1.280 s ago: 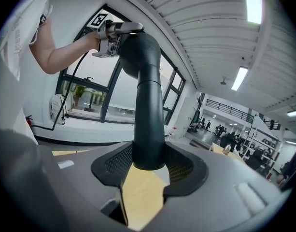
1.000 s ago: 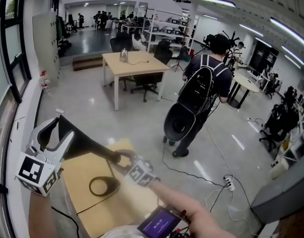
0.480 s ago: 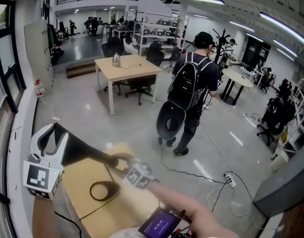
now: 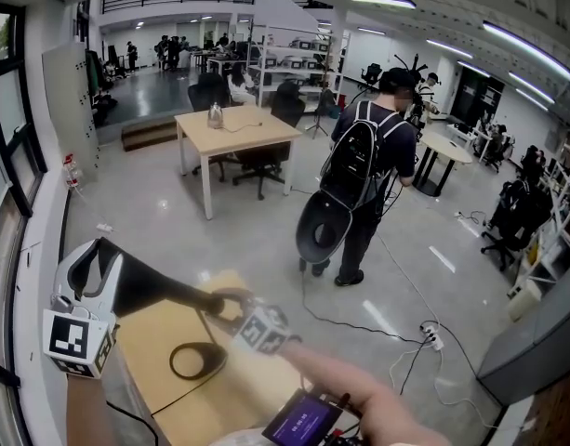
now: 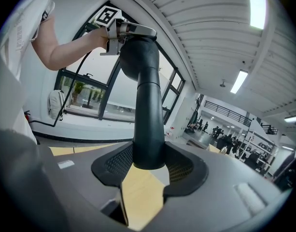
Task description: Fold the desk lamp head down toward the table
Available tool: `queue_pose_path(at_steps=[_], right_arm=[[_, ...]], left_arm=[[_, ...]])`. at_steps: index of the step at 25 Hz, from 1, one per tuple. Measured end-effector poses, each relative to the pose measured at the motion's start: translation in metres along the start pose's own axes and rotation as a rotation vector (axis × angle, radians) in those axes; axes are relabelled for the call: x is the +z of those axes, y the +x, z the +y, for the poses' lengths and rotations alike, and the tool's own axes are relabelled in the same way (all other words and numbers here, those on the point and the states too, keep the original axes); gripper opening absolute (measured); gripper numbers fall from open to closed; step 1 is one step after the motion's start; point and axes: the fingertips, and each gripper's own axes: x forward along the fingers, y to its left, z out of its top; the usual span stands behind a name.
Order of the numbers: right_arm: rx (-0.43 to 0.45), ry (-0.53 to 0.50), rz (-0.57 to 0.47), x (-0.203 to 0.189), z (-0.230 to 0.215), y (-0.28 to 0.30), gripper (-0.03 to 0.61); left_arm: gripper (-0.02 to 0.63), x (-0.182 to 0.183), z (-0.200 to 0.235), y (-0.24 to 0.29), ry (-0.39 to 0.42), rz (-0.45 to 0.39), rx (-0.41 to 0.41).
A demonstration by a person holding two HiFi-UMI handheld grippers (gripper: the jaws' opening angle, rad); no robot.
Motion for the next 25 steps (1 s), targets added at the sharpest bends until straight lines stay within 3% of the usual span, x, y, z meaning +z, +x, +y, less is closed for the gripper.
queue_pose_path(at_steps=[25], right_arm=[[0.02, -0.171, 0.096, -0.001, -0.008, -0.027, 0.21]], left_arm=[[0.144, -0.055, 0.01, -0.033, -0.093, 0.025, 0.116]])
